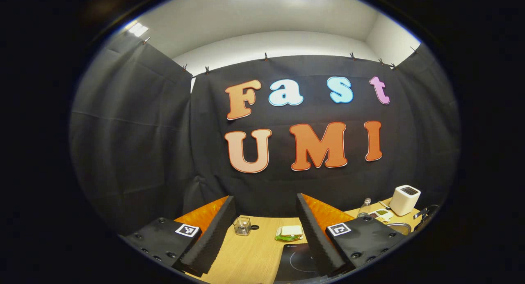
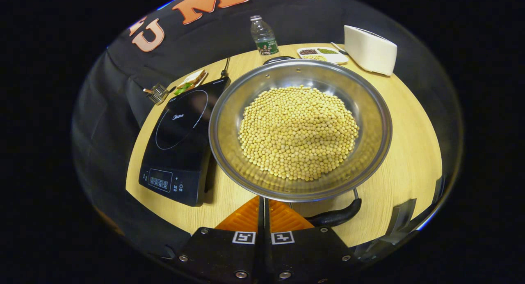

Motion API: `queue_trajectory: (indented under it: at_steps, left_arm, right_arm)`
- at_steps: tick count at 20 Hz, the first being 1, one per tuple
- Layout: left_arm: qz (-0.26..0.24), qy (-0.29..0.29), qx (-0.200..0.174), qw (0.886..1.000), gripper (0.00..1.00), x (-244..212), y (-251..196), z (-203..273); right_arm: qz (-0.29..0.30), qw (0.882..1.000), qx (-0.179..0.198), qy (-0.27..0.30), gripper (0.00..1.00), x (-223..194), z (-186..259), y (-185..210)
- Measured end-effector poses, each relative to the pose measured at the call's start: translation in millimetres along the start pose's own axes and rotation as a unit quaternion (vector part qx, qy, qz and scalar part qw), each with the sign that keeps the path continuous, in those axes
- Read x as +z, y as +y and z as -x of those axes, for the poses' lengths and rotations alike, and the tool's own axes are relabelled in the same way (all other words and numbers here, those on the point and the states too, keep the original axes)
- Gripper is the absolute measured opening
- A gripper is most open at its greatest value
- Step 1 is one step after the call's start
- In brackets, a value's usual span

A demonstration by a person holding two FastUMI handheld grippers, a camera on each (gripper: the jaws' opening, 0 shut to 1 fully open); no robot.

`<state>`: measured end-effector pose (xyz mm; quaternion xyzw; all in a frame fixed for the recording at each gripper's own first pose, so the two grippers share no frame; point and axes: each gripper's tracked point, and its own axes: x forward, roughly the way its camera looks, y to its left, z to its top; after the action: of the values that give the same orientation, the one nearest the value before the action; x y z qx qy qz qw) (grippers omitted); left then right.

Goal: First push the handle of the pot to place it horizontally, then grasp the pot with both hands and set it on the induction cooktop.

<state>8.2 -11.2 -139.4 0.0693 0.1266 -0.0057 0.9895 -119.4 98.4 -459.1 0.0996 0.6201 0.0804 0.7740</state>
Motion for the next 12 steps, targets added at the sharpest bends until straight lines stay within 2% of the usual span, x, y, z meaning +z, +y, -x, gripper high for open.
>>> queue_trajectory:
  at_steps: [12]
  left_arm:
    - [0.009, 0.017, -0.008, 1.0, 0.98, -17, -10, -10]
  right_arm:
    - [-0.024, 0.999, -0.035, 0.004, 0.0, 9, 2, -53]
